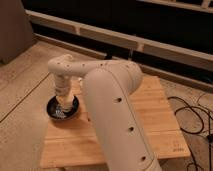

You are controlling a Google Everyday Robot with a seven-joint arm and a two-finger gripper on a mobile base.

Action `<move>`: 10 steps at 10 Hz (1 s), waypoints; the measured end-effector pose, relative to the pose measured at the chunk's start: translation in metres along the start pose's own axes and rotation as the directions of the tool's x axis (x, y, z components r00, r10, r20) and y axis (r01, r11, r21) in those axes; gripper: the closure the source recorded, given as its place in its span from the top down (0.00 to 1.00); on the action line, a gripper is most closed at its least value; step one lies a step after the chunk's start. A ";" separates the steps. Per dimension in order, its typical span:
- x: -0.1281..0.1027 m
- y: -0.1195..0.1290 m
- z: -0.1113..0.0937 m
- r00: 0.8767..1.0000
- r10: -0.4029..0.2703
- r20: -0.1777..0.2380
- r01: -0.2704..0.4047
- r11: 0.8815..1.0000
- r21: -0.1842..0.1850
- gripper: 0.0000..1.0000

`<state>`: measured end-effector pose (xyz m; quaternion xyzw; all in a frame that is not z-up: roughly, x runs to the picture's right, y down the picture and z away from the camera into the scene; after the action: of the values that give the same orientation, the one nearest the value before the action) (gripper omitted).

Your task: Place the ceramic cup in the ceramic bowl

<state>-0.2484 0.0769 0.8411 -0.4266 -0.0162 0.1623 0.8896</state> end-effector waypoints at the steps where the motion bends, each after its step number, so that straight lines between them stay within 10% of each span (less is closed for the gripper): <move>1: -0.003 -0.002 -0.001 1.000 -0.007 -0.003 0.007 1.000 0.000 0.46; 4: -0.012 -0.007 -0.005 0.999 -0.029 -0.017 0.029 1.000 -0.003 0.77; 10: -0.014 -0.005 -0.004 0.999 -0.041 -0.030 0.041 0.999 -0.016 0.80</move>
<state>-0.2593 0.0666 0.8437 -0.4355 -0.0126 0.1373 0.8896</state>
